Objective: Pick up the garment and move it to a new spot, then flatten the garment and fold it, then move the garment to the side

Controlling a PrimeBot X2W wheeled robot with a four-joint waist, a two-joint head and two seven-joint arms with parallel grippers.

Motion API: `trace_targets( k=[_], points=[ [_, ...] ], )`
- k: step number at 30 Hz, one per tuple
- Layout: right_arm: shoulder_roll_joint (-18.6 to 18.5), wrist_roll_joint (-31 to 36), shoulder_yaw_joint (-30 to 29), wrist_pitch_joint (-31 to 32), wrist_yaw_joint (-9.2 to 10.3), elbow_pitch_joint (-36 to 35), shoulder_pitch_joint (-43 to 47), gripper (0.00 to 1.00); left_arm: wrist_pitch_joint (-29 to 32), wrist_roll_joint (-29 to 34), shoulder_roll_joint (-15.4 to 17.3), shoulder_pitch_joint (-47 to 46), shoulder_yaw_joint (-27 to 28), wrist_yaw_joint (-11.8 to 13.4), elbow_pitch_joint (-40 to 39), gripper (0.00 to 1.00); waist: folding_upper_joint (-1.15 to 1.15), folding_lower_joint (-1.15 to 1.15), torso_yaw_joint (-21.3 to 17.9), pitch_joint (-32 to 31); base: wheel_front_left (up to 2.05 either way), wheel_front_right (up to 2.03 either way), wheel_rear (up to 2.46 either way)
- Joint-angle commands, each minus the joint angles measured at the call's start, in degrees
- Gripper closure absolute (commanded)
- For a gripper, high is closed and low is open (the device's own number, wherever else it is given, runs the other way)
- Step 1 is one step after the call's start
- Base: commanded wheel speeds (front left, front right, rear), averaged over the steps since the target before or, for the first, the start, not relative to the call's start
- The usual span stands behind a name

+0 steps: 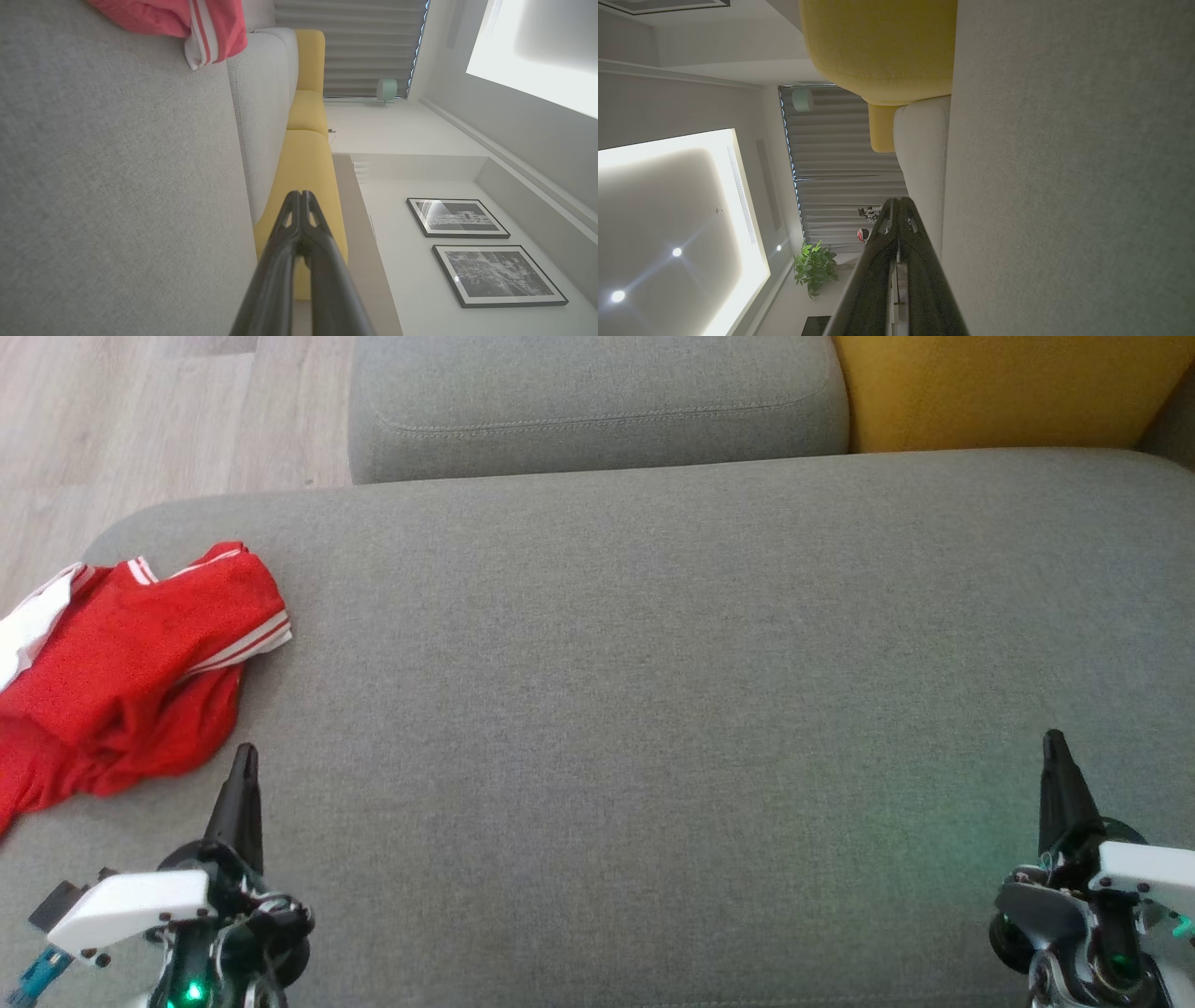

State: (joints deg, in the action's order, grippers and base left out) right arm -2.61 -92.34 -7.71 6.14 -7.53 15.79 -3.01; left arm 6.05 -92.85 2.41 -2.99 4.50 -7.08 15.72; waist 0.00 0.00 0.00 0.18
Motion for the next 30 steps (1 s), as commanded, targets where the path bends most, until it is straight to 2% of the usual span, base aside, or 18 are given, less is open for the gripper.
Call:
trace_targets(
  k=[1, 20, 21, 24, 30],
  points=[
    [-0.3, 0.2, 1.2, 0.3, 0.04, -1.8, -3.2, 1.00, 0.4, 0.7, 0.5, -3.2, 2.0, -0.4, -1.7, 1.00, 0.00, 0.00, 0.0, 0.0, 0.00, 0.00, 0.00],
    [-0.3, 0.2, 1.2, 0.3, 0.04, -1.8, -3.2, 1.00, 0.4, 0.7, 0.5, -3.2, 2.0, -0.4, -1.7, 1.00, 0.00, 0.00, 0.0, 0.0, 0.00, 0.00, 0.00],
    [0.0, 0.0, 0.0, 0.0, 0.00, 0.0, 0.0, 0.00, 0.0, 0.0, 0.0, 0.0, 0.0, 0.0, 0.0, 0.00, 0.00, 0.00, 0.0, 0.0, 0.00, 0.00, 0.00],
    [0.1, 0.0, 0.1, 0.0, 0.00, 2.4, 1.0, 0.00, 0.0, -0.1, -0.3, 1.3, -0.2, 0.1, 2.5, 0.00, 0.00, 0.00, 0.0, 0.0, 0.00, 0.00, 0.00],
    [0.1, 0.3, 0.6, -0.7, 0.00, 2.1, 1.1, 0.00, -0.8, 0.1, -0.3, 1.2, -0.8, 0.0, 2.4, 0.00, 0.00, 0.00, 0.0, 0.0, 0.00, 0.00, 0.00]
  ],
)
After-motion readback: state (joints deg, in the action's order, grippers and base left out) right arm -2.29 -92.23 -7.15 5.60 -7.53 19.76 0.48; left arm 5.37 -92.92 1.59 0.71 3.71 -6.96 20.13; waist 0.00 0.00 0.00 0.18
